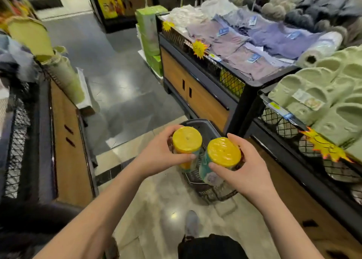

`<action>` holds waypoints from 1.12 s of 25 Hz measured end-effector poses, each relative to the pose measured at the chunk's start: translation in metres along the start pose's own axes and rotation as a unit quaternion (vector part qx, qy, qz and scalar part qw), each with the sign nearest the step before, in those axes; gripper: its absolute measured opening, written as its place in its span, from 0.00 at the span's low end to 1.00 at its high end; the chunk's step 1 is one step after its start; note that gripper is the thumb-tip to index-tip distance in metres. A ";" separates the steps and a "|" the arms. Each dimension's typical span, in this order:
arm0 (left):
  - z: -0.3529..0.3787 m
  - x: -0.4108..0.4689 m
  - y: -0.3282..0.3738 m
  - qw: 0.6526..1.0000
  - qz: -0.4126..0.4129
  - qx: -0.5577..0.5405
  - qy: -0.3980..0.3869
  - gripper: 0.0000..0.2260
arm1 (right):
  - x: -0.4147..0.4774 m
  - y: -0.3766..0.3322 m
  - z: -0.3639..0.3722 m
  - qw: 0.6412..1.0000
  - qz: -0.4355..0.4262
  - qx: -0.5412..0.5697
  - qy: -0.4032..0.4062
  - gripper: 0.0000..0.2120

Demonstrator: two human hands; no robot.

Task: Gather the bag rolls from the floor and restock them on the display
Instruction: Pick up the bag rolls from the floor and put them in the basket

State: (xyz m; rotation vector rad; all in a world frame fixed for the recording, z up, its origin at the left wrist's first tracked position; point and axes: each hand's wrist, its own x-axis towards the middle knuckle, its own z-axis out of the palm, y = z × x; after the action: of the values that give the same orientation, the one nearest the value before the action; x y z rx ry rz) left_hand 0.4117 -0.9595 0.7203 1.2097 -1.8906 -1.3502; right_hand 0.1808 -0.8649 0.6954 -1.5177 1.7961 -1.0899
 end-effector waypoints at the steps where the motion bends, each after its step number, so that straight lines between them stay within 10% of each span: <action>1: -0.006 0.025 -0.001 1.000 -0.010 0.004 -0.010 0.28 | 0.023 0.003 0.003 1.000 0.006 -0.003 0.004 0.42; 12: -0.045 0.246 -0.051 0.978 0.010 0.106 -0.180 0.31 | 0.170 0.040 0.045 0.989 0.131 -0.024 0.063 0.41; 18: -0.046 0.353 -0.121 0.915 0.048 0.144 -0.373 0.34 | 0.208 0.066 0.123 0.944 0.277 -0.068 0.163 0.44; 28: 0.026 0.420 -0.295 0.844 0.125 0.229 -0.468 0.34 | 0.207 0.196 0.248 0.875 0.429 -0.063 0.214 0.38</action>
State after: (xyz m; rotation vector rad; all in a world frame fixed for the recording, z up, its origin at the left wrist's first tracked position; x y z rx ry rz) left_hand 0.3018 -1.3482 0.4024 0.4019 -3.0576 -1.5221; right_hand 0.2345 -1.1167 0.4186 -0.3785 2.4969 -0.8695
